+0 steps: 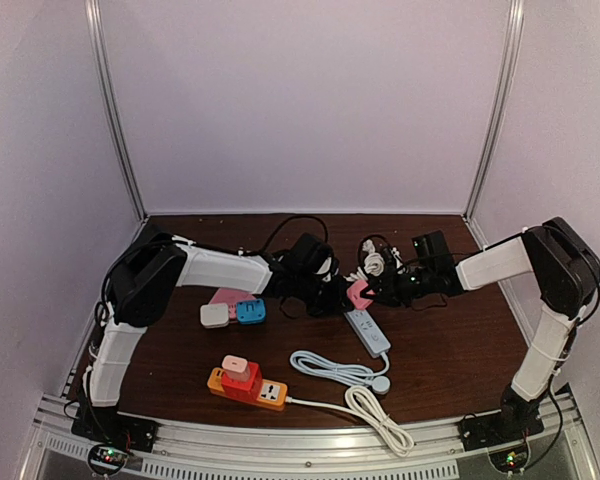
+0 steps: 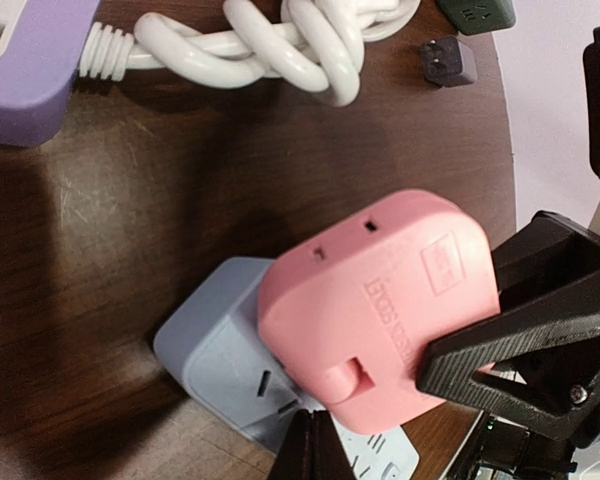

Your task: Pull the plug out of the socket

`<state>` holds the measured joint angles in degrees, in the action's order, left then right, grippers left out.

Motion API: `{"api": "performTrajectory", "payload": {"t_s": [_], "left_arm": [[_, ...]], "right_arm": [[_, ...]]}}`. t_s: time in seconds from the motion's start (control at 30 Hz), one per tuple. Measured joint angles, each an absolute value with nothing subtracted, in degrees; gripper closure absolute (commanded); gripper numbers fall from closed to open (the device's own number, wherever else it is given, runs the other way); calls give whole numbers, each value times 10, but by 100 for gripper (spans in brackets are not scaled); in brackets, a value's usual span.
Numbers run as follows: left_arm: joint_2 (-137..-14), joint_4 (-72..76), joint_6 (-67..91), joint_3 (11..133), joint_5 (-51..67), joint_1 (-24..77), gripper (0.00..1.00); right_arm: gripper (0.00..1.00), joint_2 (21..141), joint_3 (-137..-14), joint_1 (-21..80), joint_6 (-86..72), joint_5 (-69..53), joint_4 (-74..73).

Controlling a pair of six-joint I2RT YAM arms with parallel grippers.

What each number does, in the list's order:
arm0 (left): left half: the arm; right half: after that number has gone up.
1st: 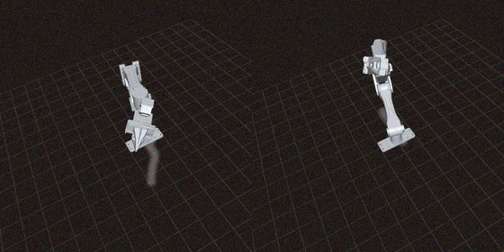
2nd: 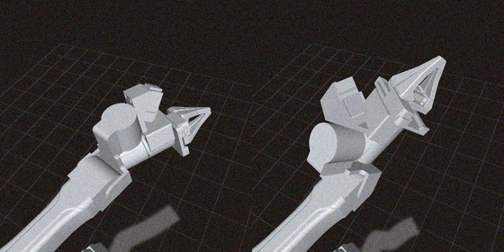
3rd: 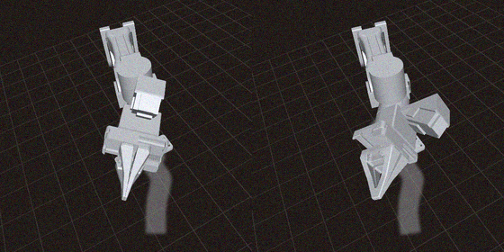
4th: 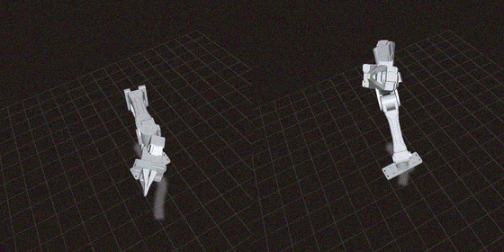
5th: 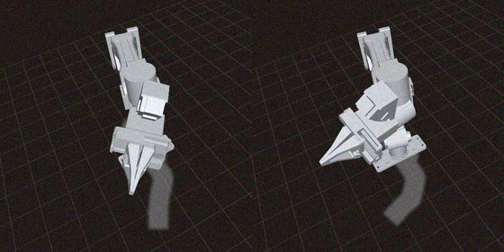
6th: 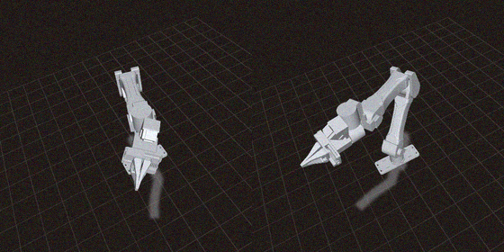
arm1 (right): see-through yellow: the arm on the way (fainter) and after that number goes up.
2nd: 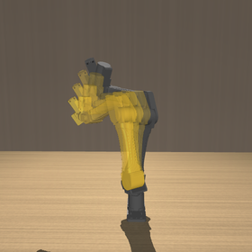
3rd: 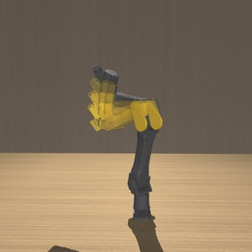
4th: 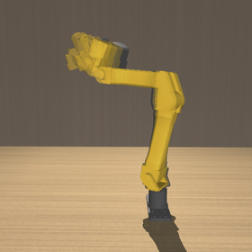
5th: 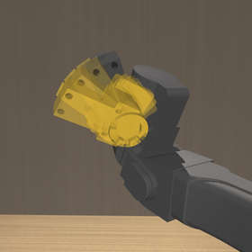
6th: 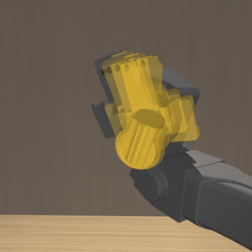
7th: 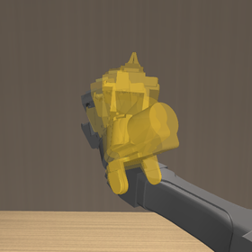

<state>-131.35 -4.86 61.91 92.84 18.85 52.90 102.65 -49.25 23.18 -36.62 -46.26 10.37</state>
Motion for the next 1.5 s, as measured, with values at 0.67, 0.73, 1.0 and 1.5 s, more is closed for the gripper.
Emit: {"api": "performTrajectory", "payload": {"t_s": [0.67, 0.73, 1.0, 1.5], "left_arm": [[-1317, -57, 630, 936, 188, 529, 100], [-1317, -57, 630, 936, 188, 529, 100], [-1317, -56, 632, 936, 188, 529, 100], [-1318, -55, 636, 936, 186, 529, 100]], "right_arm": [[92, 1030, -483, 226, -405, -477, 130], [92, 1030, -483, 226, -407, -478, 131], [92, 1031, -481, 225, -418, -481, 137], [93, 1031, -480, 222, -425, -484, 139]]}}
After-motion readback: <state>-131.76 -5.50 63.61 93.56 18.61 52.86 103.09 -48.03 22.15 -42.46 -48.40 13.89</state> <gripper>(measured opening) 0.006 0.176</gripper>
